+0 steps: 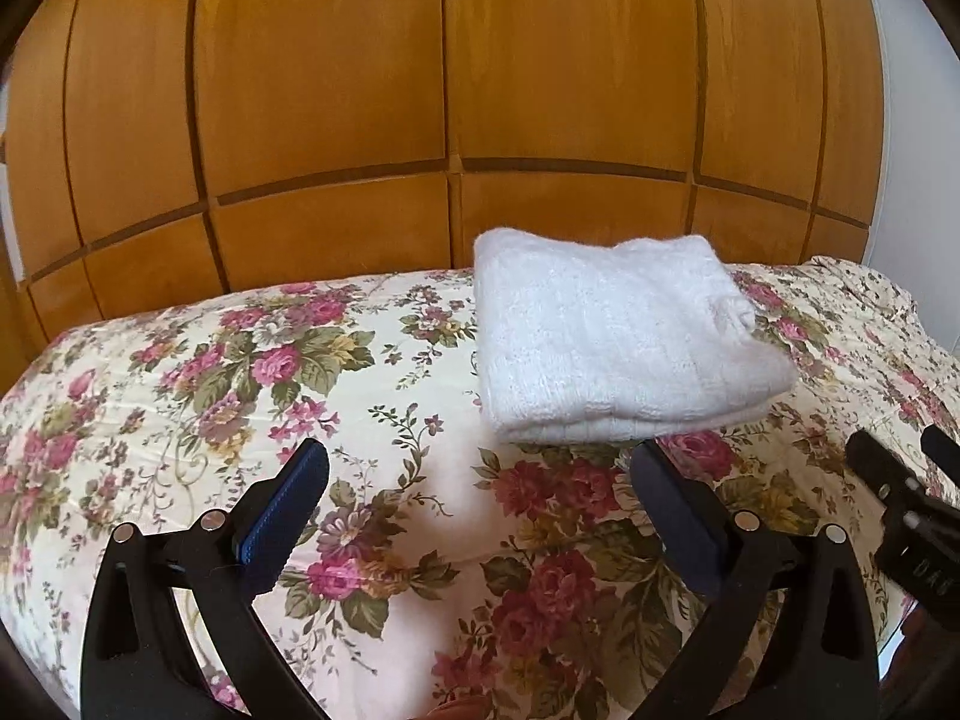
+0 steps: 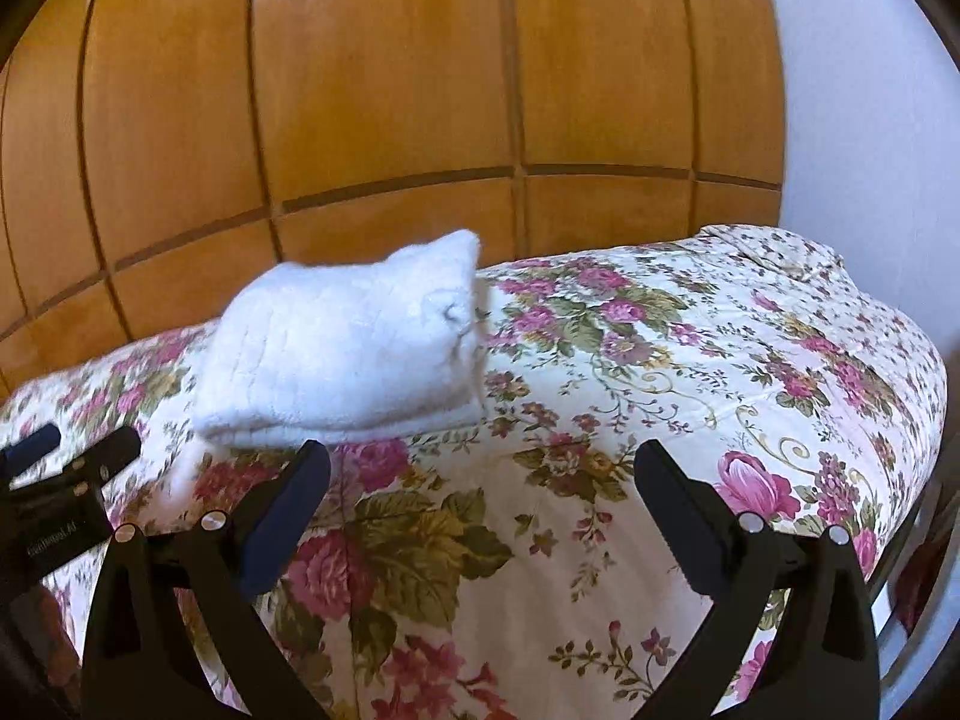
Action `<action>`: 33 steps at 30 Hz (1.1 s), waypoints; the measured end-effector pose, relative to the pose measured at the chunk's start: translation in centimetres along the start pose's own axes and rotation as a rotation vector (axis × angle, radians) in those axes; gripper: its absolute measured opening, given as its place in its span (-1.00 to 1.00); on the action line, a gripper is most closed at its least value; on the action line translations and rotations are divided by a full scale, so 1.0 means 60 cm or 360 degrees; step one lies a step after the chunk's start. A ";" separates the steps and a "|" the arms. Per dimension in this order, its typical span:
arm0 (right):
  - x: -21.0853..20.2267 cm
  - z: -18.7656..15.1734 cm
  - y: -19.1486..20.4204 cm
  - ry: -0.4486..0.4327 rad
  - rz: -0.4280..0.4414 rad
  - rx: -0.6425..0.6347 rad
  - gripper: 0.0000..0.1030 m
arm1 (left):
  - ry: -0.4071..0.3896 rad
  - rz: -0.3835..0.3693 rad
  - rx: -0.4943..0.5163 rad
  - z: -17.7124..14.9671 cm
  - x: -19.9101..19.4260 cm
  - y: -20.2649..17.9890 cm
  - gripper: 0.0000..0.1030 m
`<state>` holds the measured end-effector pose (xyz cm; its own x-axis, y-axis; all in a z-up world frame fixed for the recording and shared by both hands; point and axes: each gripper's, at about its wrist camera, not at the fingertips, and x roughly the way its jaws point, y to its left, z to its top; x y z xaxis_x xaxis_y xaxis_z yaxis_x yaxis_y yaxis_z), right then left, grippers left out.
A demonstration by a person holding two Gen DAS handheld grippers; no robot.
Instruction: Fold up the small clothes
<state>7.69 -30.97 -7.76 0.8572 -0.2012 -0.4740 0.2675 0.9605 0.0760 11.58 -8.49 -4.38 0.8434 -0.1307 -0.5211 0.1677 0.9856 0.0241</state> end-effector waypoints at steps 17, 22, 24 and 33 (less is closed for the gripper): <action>-0.014 0.011 0.010 -0.0011 0.0016 -0.0005 0.96 | -0.0044 0.0009 0.0009 0.001 -0.026 0.001 0.94; -0.015 0.010 0.013 -0.0010 0.0032 -0.0015 0.96 | -0.0027 0.0003 -0.0009 0.001 -0.025 0.004 0.94; -0.015 0.010 0.014 -0.0009 0.0033 -0.0017 0.96 | -0.0028 0.0006 -0.0019 0.000 -0.025 0.004 0.94; -0.013 0.010 0.012 -0.0003 0.0043 -0.0008 0.96 | -0.0007 -0.0002 -0.0040 -0.001 -0.023 0.007 0.94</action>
<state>7.47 -30.26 -6.79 0.8649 -0.1755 -0.4703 0.2420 0.9666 0.0842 10.46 -7.89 -3.73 0.8456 -0.1325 -0.5171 0.1560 0.9878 0.0020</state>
